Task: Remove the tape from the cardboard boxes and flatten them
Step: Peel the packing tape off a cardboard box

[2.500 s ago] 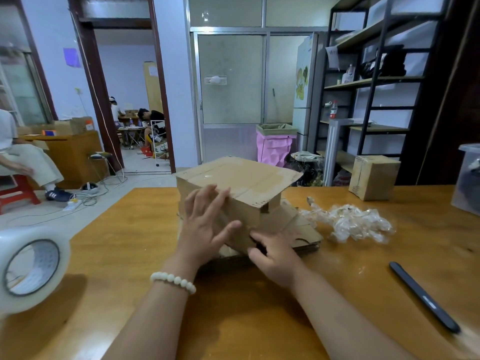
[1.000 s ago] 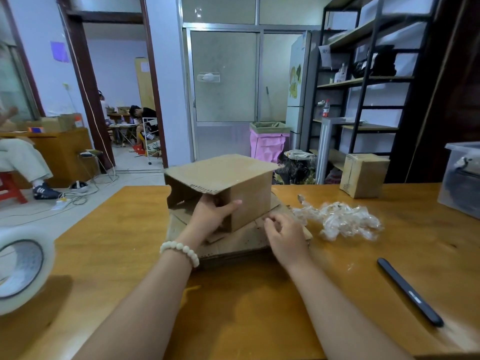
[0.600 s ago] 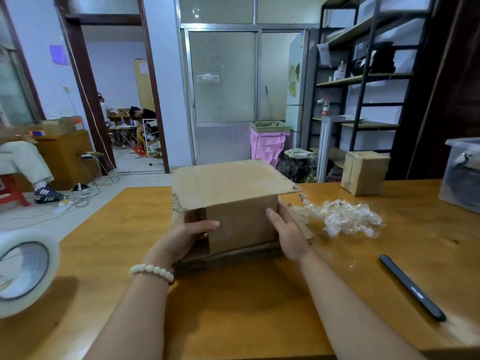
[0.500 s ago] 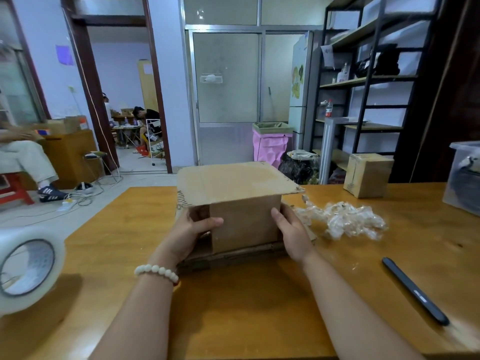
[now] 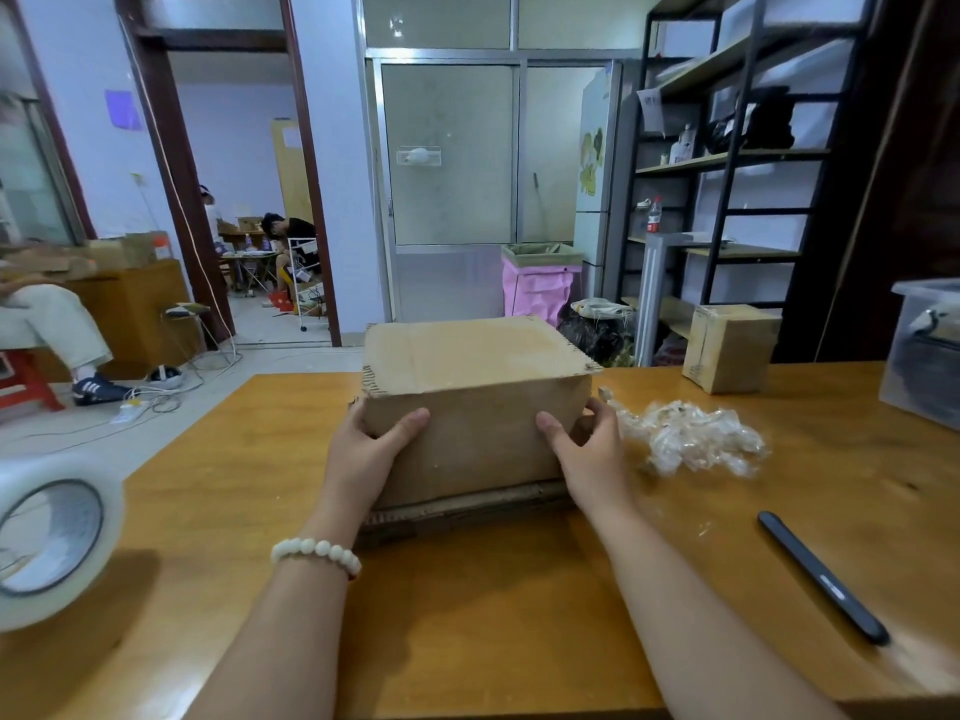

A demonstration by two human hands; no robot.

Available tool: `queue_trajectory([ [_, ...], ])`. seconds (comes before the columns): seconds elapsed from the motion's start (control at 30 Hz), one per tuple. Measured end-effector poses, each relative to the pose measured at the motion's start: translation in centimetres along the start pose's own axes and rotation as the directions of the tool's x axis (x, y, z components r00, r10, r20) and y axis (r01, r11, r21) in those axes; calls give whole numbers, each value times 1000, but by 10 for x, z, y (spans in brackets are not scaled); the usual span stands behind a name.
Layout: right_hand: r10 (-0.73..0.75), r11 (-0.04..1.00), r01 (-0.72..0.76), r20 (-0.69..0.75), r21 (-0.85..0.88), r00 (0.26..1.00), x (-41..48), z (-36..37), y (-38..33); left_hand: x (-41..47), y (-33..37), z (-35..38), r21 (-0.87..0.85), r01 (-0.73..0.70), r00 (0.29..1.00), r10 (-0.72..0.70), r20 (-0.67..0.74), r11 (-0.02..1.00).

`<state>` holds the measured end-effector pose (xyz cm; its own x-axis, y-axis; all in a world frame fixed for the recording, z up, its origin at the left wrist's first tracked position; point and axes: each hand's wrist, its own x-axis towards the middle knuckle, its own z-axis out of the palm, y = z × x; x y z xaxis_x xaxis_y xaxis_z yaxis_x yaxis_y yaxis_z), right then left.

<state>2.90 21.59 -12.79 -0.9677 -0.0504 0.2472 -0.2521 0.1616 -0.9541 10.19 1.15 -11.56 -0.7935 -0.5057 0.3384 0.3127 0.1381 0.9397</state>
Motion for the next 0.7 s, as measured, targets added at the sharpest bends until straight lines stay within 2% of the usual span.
queue_trajectory([
  [0.13, -28, 978, 9, -88, -210, 996, 1, -3, 5, 8, -9, 0, 114, 143, 989, -147, 27, 983],
  [0.2, -75, 944, 35, -109, -327, 991, -1, -3, 7, 10, -10, -1, 86, 207, 976, -212, 49, 974],
  [0.27, -124, 924, 59, -149, -379, 981, -3, -1, 7, 12, -10, -2, 73, 231, 972, -234, 36, 970],
  [0.37, -224, 889, 114, -202, -444, 953, -6, 1, 6, 9, -8, 3, 71, 187, 982, -185, -35, 980],
  [0.47, -157, 810, 73, -94, -582, 983, -11, 4, 2, 1, -4, 17, 65, 112, 991, -107, -75, 992],
  [0.53, -91, 785, 79, 12, -615, 996, -13, 9, 1, -6, 2, 32, 55, 95, 995, -93, -38, 994],
  [0.63, 29, 820, 40, 111, -571, 993, -11, 12, 0, -20, 12, 54, -50, 205, 972, -198, 125, 977],
  [0.7, 108, 902, -57, 96, -428, 989, -7, 11, 2, -26, 18, 60, -143, 336, 919, -291, 268, 931],
])
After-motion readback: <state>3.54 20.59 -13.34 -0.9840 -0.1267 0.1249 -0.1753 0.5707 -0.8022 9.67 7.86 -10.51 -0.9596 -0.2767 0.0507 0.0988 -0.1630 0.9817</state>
